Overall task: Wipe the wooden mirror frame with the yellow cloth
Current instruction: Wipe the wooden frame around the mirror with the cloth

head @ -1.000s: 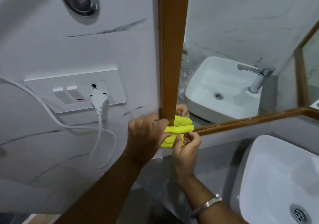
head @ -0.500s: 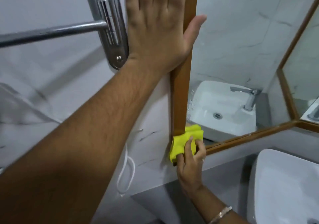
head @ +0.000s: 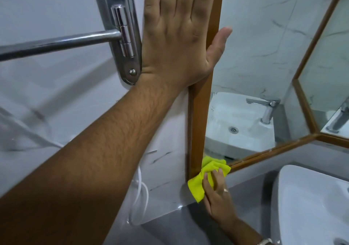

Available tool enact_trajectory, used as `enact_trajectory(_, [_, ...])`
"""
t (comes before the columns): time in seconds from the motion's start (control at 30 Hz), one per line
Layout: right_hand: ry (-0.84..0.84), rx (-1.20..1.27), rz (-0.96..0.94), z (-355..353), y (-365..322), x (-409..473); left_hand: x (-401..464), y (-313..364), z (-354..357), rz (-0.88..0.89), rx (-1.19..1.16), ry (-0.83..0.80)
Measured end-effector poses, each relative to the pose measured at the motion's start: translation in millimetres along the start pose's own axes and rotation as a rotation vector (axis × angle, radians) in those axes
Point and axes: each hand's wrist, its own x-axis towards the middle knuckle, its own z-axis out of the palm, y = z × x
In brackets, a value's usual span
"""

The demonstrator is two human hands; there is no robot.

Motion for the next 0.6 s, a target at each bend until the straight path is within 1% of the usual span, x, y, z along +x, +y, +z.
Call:
enact_trajectory(0.1, [0.052, -0.01, -0.021, -18.9, -7.3, 17.4, -0.8, 0.1, 1.1, 0.002, -0.012, 0.034])
enact_trajectory(0.23, [0.276, 0.044, -0.025, -47.8, -37.2, 74.9, 2.1, 0.0, -2.0, 0.03, 0.002, 0.026])
enact_trajectory(0.3, [0.366, 0.069, -0.005, -49.4, -53.2, 96.3, 2.1, 0.0, -4.3, 0.051, 0.005, 0.021])
enact_trajectory(0.37, [0.414, 0.059, 0.012, -42.0, -51.6, 97.4, 2.5, -0.5, -7.6, 0.058, -0.002, -0.013])
enact_trajectory(0.43, [0.386, 0.011, -0.018, -27.3, -36.4, 81.5, 3.3, -0.8, -9.6, 0.054, 0.0, -0.035])
enact_trajectory(0.57, [0.218, -0.175, -0.133, 3.5, 2.1, 37.6, 3.9, 0.8, -11.6, 0.043, 0.009, -0.04])
enact_trajectory(0.6, [0.209, -0.197, -0.145, 4.3, 6.0, 36.3, 4.0, 0.6, -11.6, 0.042, 0.01, -0.043])
